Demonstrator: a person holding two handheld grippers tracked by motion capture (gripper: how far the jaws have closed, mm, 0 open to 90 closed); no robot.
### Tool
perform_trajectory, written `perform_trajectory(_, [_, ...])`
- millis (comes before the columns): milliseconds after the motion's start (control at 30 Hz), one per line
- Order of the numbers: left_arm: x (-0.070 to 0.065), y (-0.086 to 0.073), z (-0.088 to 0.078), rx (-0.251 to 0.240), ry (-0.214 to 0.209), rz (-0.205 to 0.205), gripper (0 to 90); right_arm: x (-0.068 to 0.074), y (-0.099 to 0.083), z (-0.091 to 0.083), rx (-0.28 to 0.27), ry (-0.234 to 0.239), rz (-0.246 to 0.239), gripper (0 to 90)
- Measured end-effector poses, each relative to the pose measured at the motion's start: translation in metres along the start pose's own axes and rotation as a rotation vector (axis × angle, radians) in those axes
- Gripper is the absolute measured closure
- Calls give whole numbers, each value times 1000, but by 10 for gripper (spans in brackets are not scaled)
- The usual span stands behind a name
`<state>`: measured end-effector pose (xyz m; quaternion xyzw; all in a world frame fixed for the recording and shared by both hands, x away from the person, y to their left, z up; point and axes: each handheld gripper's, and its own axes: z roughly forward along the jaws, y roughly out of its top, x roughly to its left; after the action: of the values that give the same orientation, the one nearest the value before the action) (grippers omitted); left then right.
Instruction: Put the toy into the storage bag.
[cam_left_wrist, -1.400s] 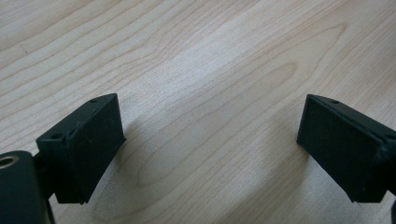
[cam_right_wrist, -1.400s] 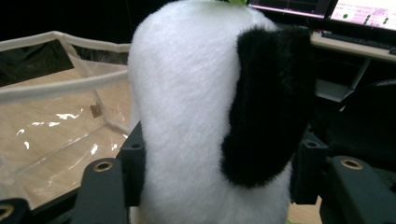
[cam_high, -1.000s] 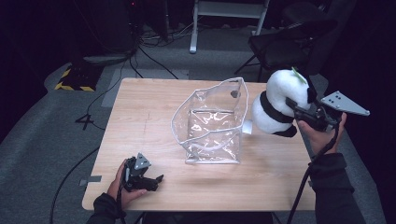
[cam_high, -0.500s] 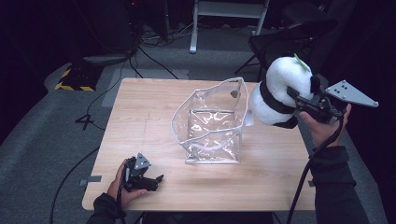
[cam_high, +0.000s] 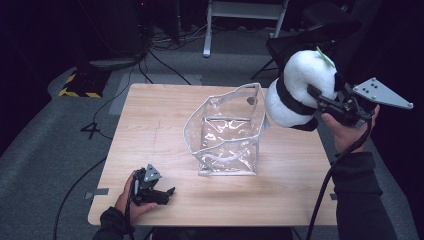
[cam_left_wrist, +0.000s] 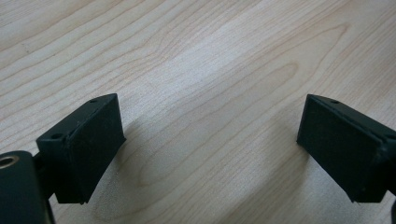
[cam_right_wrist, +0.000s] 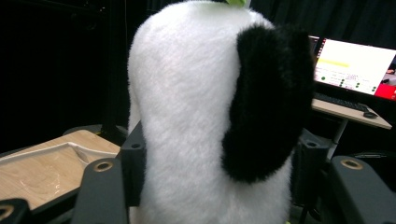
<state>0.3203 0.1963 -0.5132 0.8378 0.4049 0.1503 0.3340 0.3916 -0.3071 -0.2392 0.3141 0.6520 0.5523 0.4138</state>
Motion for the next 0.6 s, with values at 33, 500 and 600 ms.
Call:
perform_trajectory(33, [0, 0, 0, 0, 0, 0, 72, 1, 1, 0, -1, 0, -2, 401])
perform_trajectory(500, [0, 0, 0, 1, 2, 2, 73, 19, 26, 5, -36, 44, -24, 401])
perform_trajectory(600, [0, 0, 0, 1, 2, 3, 73, 25, 29, 7, -40, 55, -30, 401])
